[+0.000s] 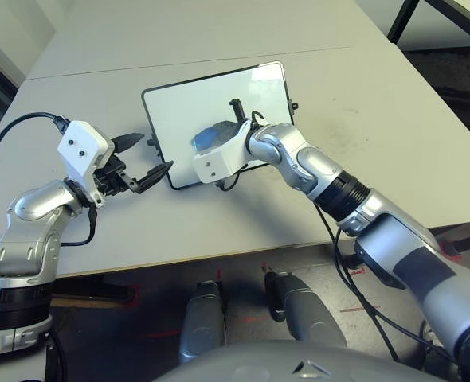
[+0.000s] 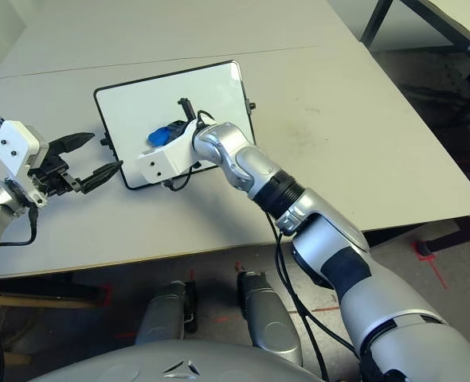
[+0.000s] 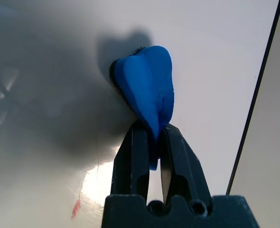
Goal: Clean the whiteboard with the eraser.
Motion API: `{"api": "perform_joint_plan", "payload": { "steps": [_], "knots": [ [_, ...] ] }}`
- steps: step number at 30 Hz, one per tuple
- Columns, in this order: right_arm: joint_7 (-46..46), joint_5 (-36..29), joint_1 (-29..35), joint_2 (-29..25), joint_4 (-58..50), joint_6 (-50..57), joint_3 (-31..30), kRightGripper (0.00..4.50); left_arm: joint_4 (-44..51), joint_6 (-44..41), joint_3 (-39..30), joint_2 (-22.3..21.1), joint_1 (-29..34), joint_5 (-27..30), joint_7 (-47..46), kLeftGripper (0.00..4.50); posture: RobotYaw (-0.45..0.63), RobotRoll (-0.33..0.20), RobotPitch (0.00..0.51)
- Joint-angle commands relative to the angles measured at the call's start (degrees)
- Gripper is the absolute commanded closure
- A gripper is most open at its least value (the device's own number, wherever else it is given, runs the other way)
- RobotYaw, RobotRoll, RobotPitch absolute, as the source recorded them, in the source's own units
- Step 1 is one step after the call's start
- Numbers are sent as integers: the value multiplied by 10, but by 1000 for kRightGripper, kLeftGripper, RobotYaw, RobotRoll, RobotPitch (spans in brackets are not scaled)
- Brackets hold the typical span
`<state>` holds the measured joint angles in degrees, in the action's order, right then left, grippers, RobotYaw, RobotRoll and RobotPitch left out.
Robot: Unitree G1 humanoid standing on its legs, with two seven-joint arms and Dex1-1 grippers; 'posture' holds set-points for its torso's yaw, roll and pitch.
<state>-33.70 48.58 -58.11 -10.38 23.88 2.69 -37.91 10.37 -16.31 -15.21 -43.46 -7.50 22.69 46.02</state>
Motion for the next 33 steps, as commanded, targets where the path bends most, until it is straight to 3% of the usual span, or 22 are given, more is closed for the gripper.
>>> {"api": "perform_joint_plan", "payload": {
  "steps": [1,15,26,33],
  "knots": [
    [4,5,-5,-19,29,9,10,4359,-3,7,5,3,-6,-4,1,0,-18,0,135],
    [-18,-15,-12,-72,13,15,37,4359,-19,15,22,8,-27,-9,7,0,-40,0,132],
    [-202,-140,-2,-131,-137,87,123,4359,-26,20,31,11,-35,-8,7,0,-66,0,139],
    [-261,-199,-38,-212,-103,162,194,4359,-40,25,42,18,-48,-11,11,0,-83,0,143]
  ]
}}
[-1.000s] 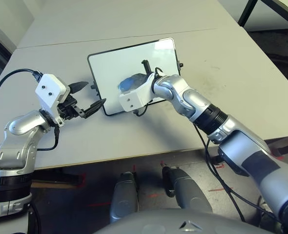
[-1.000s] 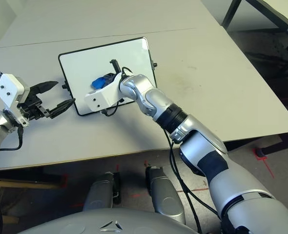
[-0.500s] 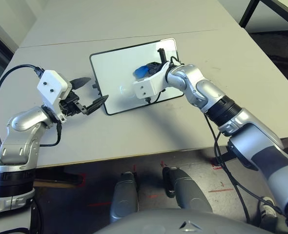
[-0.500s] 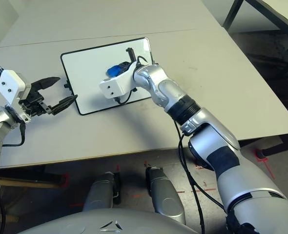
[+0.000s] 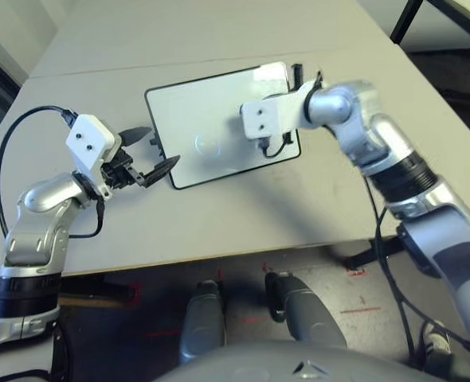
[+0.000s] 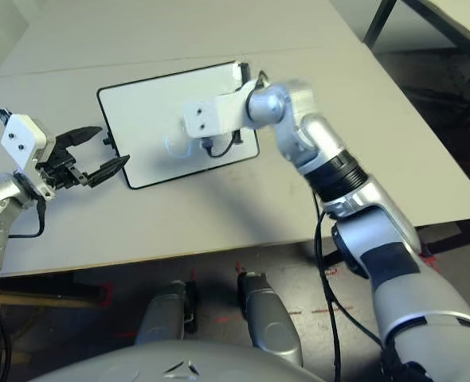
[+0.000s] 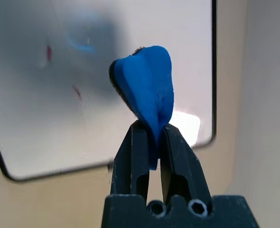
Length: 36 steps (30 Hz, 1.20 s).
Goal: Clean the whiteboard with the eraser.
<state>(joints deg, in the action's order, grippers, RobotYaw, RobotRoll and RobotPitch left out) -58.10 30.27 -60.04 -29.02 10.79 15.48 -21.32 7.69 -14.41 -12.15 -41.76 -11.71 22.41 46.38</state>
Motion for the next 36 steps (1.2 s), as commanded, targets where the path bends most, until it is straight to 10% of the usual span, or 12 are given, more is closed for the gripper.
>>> {"api": "perform_joint_plan", "payload": {
  "steps": [1,17,34,36],
  "knots": [
    [-18,-15,-23,-39,47,45,31,4359,-16,7,14,2,-9,-9,8,0,-83,0,143],
    [-53,-57,-16,-38,331,294,24,4359,-48,30,42,30,-38,-25,12,0,-124,0,133],
    [105,-151,-78,7,537,394,109,4359,-53,41,48,45,-35,-33,6,0,-124,0,124],
    [106,-156,-80,6,529,394,108,3313,-52,41,47,46,-35,-33,7,0,-122,0,126]
  ]
}}
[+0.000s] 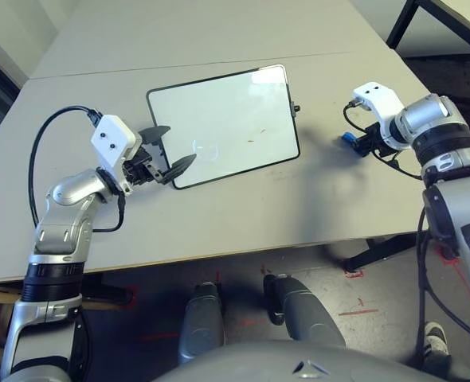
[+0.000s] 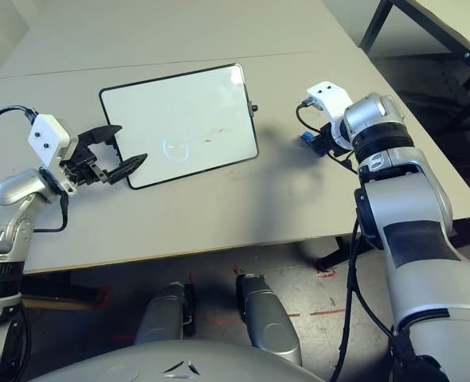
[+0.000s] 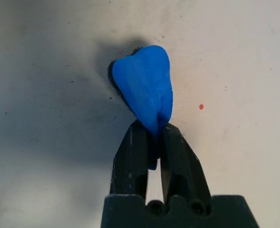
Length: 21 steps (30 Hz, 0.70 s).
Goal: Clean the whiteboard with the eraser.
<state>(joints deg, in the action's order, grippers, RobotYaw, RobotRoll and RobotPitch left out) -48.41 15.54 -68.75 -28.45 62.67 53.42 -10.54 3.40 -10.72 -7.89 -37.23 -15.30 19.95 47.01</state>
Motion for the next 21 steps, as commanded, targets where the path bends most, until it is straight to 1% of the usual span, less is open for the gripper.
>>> {"api": "perform_joint_plan", "payload": {
  "steps": [1,3,4,6,7,8,9,11,12,14,17,21],
  "knots": [
    [8,-12,5,-1,4,16,0,2895,-9,4,4,0,2,-8,1,0,-122,0,126],
    [-3,-13,-1,-7,-14,17,-9,2138,-7,3,-1,-3,5,-6,2,0,-113,0,129],
    [-7,-10,-3,-14,-25,11,-15,1681,-4,1,-5,-5,6,-3,1,0,-113,0,129],
    [-11,-8,-6,-24,-46,6,-21,1016,0,-4,-14,-8,7,3,0,0,-104,0,132],
    [-19,-9,-7,-32,-62,5,-25,574,3,-8,-23,-10,7,9,-3,0,-98,0,133],
    [-28,-11,-9,-42,-81,4,-26,250,8,-18,-35,-12,5,17,-9,0,-98,0,133],
    [-43,-19,-9,-53,-102,7,-25,33,13,-29,-49,-15,3,27,-14,0,-85,0,135],
    [-56,-29,-5,-69,-135,5,-20,33,21,-59,-68,-23,2,35,-29,0,-77,0,137],
    [-58,-37,2,-77,-150,1,-12,33,25,-88,-78,-30,4,39,-43,0,-61,0,134],
    [-62,-53,27,-100,-184,-43,4,33,31,-143,-102,-44,7,46,-73,0,-51,0,135],
    [-47,-106,74,-110,-224,-118,71,33,33,-191,-143,-53,6,63,-105,0,-35,0,141],
    [15,-163,150,-97,-243,-241,163,33,-4,-195,-199,-40,-6,52,-175,0,-18,0,153]
  ]
}}
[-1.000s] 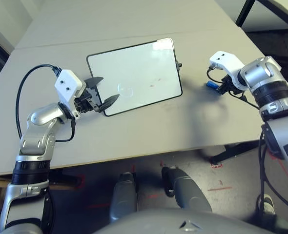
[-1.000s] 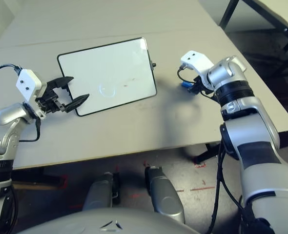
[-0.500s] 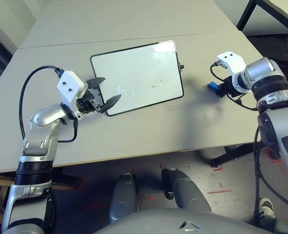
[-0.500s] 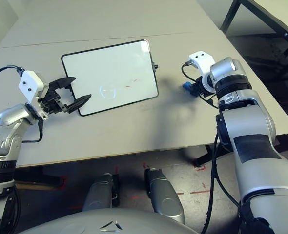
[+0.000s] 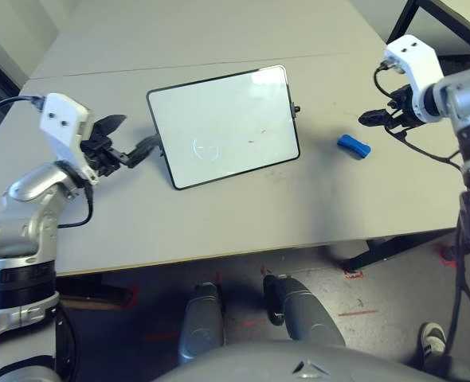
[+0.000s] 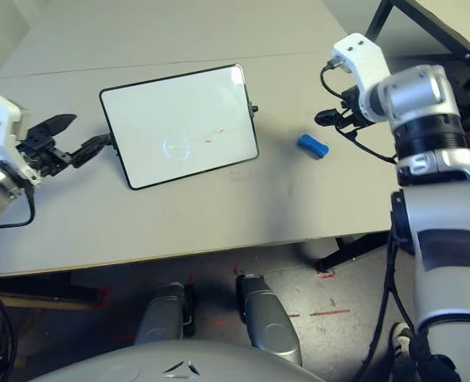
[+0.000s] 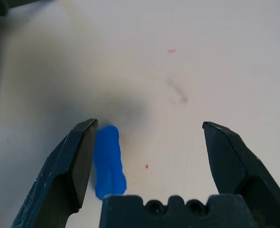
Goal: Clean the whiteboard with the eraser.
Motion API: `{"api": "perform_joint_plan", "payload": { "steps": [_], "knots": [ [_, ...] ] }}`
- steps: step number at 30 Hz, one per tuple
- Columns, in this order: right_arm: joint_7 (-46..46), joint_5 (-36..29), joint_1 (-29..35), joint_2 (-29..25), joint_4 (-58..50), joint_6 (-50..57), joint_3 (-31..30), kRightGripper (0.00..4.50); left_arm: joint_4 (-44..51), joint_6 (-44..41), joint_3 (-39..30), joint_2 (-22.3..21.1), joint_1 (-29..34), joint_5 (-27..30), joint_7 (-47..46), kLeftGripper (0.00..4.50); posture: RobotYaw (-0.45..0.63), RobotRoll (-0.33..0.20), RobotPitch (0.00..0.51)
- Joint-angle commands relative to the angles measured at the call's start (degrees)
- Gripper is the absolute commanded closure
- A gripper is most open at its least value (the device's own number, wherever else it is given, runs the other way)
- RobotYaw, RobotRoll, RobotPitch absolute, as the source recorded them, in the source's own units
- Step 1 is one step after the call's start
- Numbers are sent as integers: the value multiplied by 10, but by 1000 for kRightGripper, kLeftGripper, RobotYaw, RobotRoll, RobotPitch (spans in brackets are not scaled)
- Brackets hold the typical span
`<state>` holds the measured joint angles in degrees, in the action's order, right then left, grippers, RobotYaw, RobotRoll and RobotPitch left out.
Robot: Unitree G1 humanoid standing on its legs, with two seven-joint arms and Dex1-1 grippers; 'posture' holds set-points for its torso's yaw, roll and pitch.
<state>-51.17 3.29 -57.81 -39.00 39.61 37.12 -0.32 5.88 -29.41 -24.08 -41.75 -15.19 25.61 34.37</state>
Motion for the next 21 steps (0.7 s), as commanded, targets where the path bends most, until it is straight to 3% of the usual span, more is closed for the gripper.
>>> {"api": "perform_joint_plan", "payload": {
  "steps": [1,11,21],
  "knots": [
    [56,-57,60,15,-16,-116,83,33,-43,-2,-49,10,-11,-7,-65,0,-16,0,153],
    [134,-145,174,69,-18,-341,190,33,-171,59,-102,15,-42,-16,-137,0,-30,0,155],
    [166,-174,207,94,-10,-412,200,33,-271,104,-108,-3,-67,-18,-137,0,-39,0,148]
  ]
}}
